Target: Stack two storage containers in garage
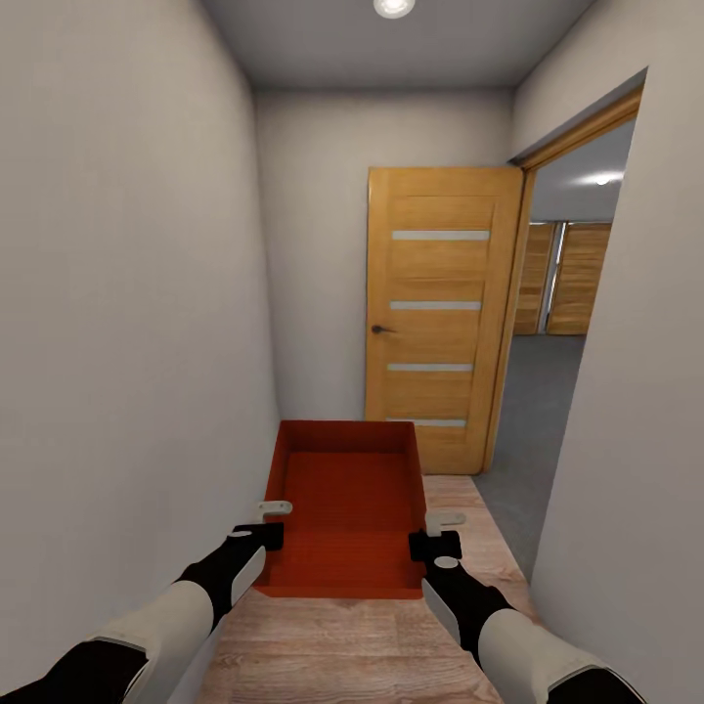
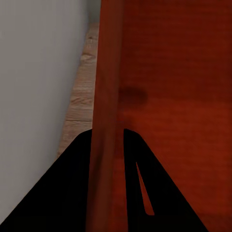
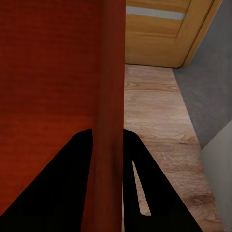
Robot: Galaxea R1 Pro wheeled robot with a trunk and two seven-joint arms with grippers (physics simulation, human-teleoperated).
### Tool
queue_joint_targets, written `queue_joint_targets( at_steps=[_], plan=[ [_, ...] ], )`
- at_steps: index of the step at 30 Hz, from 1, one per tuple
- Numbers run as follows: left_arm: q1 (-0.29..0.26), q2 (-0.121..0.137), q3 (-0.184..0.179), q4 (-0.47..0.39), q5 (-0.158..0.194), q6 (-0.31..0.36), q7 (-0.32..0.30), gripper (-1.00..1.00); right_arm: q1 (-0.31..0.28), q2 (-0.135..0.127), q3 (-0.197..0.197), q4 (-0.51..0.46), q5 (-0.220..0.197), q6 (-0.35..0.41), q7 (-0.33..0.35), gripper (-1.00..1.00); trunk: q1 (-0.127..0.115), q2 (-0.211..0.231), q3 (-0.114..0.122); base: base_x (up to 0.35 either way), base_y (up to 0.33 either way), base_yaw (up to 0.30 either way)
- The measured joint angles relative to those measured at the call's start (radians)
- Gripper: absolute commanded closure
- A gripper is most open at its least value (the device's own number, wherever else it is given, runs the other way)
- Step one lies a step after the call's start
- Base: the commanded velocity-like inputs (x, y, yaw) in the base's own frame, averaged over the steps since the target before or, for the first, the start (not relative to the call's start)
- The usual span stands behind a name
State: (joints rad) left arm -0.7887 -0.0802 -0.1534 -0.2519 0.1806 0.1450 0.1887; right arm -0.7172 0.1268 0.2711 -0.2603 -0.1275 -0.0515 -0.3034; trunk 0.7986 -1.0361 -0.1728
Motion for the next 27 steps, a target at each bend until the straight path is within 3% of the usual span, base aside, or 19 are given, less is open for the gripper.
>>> queue_joint_targets(
  at_steps=[27],
  plan=[
    [0.000, 0.000, 0.000, 0.000, 0.000, 0.000, 0.000, 1.00, 0.000, 0.000, 0.000, -0.001, 0.000, 0.000, 0.000, 1.00, 0.000, 0.000, 0.000, 0.011, -0.036, 0.000]
  ],
)
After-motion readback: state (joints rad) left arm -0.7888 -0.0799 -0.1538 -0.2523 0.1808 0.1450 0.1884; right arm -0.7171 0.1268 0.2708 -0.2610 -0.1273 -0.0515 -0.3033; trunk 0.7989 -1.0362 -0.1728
